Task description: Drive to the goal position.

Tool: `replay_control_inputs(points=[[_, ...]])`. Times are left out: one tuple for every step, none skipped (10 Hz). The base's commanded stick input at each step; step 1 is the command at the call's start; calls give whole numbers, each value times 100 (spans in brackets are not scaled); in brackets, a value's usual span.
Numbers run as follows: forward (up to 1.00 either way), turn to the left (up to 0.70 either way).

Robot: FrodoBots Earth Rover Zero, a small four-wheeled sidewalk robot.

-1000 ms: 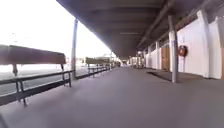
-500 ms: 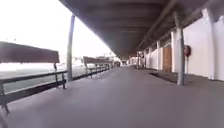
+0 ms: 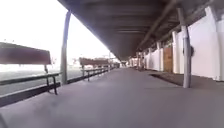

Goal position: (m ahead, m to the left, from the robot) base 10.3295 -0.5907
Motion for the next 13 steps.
replay_control_inputs(points=[[70,0],[70,0],[70,0],[70,0],[70,0],[70,0],[70,0],[70,0],[70,0],[70,0],[70,0],[70,0],[70,0]])
